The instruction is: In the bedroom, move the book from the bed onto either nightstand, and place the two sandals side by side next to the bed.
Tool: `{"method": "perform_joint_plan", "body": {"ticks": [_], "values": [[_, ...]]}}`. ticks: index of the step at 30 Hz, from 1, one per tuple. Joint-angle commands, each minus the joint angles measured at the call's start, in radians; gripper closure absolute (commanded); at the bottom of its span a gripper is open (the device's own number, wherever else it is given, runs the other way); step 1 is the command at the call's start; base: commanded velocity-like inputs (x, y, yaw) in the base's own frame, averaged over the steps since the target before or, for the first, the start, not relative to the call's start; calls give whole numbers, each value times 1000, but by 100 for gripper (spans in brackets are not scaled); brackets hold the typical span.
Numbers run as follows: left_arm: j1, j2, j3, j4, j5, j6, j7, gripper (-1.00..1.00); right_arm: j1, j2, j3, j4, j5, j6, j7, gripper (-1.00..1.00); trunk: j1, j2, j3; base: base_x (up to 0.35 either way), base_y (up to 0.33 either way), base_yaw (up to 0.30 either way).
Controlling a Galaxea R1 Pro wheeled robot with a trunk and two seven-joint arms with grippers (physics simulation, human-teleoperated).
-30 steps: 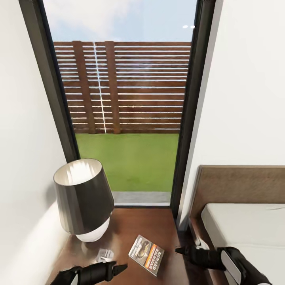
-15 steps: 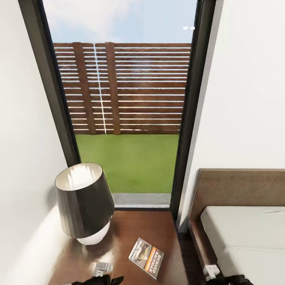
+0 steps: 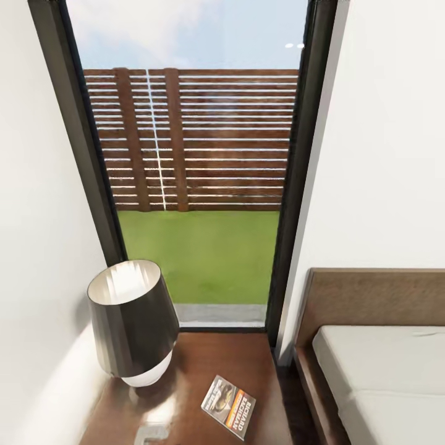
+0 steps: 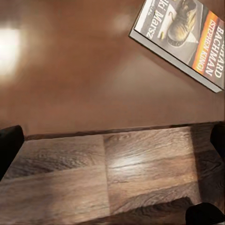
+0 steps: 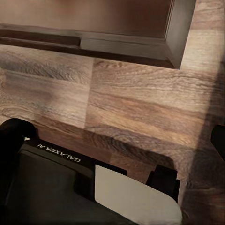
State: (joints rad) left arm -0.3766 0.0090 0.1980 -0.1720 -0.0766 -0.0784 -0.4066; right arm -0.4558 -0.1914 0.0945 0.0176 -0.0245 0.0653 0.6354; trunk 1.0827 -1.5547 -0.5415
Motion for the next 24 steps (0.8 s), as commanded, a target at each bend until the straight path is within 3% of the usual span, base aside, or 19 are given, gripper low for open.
{"method": "perform_joint_plan", "body": {"ticks": [1,4,11,18,24], "values": [[-1,1,7,9,-8,-5,20,-100,-1,0,5,14,-3,-5,3,-100,-4,7,2,0,0,0],[0,1,7,43,-8,-6,129,-100,-1,1,5,48,-3,-13,3,-100,-16,28,12,0,0,0],[1,3,7,123,-8,-7,271,-100,10,8,5,63,-7,-15,3,-100,-42,77,34,0,0,0],[13,12,8,148,-8,-8,342,-100,48,13,4,64,-13,-15,3,-100,-69,126,56,0,0,0],[36,43,6,150,-8,-7,363,-100,82,13,4,64,-16,-15,3,-100,-92,168,74,0,0,0]]}}
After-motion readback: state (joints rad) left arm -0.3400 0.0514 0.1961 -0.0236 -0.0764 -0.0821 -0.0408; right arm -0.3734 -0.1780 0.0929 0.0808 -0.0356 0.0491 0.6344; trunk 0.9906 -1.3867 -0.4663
